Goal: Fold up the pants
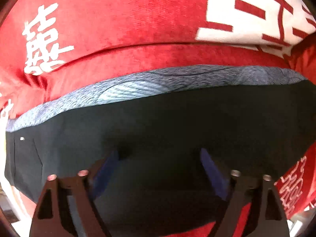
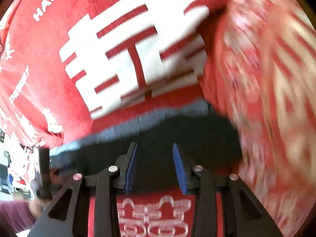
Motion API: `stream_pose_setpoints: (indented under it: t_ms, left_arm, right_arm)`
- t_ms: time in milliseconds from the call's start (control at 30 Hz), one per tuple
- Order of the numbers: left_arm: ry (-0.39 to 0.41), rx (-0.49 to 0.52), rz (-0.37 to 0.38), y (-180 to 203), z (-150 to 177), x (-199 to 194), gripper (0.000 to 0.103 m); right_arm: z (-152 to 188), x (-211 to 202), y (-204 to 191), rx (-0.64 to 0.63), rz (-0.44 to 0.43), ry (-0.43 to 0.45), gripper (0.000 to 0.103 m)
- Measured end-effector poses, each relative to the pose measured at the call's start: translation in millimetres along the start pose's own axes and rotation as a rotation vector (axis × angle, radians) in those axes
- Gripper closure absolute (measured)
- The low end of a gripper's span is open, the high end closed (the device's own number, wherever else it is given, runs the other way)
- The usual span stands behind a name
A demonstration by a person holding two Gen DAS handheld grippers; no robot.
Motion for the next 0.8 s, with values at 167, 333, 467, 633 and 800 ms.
stream_pose_setpoints:
  t_ms: [167, 333, 467, 633, 800]
  left_arm:
    - [0.012, -0.011, 0.014, -3.8, 8.8, -0.9, 0.014]
    - [0.028, -0.028, 0.018, -3.8, 15.1, -0.8, 0.013]
    - [0.034, -0.031, 0.021, -12.0, 14.9, -0.8, 0.013]
    - [0.030, -0.047, 0.015, -17.0, 10.9, -1.4, 0.004]
    - [0.019, -0.056, 0.010, -21.6, 9.0, 1.1, 0.004]
  right_arm:
    - [-45.1, 62.5, 21.7, 0.018, 0.200, -0.128, 0.063]
    - [-37.1, 99.1, 42.7, 0.029, 0.367, -0.238, 0.070]
    - [-48.1, 115.7, 41.6, 0.055, 0.279, -0.204, 0.079]
    - [-68.8, 79.3, 27.6, 0.001, 0.176, -0.017, 0.076]
    - [-27.1, 45.9, 7.6, -0.039, 0.141, -0.033, 0.050]
Point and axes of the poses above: each gripper's, at about its wrist camera, not at the fingertips, and x roughly the way its jaws point, y to its right, z to its underside, the point moved 5 cm from there along x, roughly the way its jaws point, and after that the axes turned 3 degrees about z, right-handed, at the moved point
